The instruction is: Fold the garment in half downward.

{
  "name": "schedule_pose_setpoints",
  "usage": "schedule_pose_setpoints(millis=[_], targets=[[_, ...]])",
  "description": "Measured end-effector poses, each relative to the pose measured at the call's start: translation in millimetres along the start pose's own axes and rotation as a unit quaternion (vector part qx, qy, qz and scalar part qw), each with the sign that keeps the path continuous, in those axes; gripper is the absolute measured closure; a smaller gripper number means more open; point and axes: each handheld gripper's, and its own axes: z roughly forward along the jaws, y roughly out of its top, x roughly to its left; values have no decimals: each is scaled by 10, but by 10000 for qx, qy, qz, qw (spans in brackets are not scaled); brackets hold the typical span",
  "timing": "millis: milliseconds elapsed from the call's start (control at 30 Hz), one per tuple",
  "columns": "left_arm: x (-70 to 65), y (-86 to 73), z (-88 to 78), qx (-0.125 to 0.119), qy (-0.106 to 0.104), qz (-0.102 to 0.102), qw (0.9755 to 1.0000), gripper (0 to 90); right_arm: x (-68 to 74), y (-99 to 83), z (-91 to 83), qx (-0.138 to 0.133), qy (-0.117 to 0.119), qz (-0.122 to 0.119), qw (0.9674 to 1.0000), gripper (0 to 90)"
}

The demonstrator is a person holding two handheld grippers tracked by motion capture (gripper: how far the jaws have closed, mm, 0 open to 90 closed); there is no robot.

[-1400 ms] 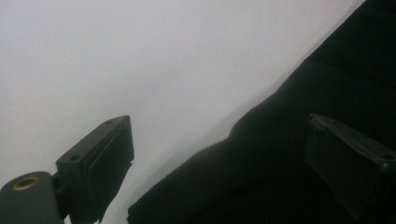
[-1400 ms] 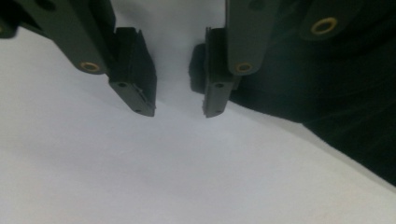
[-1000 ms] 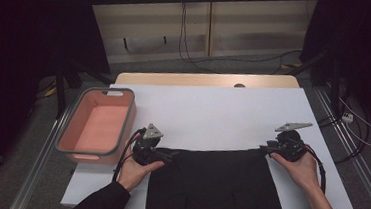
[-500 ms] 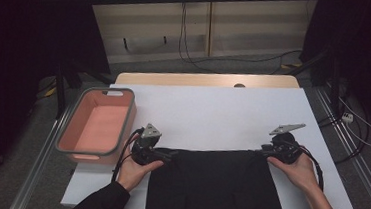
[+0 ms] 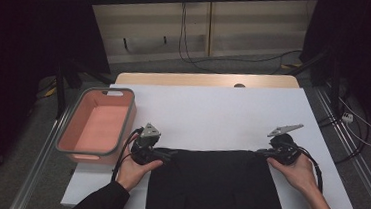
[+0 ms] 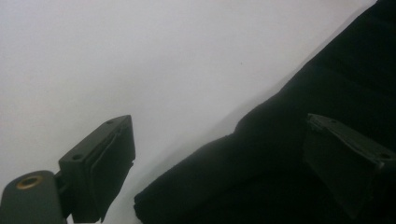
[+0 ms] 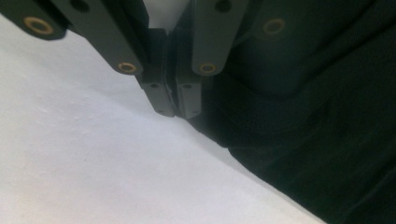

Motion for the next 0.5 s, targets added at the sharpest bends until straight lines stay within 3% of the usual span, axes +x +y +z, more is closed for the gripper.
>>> schedule_pose_setpoints(millis=[133,333,467,500], targets=[[16,1,1,12,2,-7,10000,100,16,-23,-42,-182,-262,-14,9995,873],[20,4,-11,-53,1,-41,10000,125,-67,-103,-246,-811,-551,278,9948,876],[53,10,-5,-116,74,-143,9998,134,-76,-140,-305,-958,-684,290,9926,877],[63,20,13,-209,131,-270,9993,151,-79,-139,-312,-969,-722,254,9924,878]])
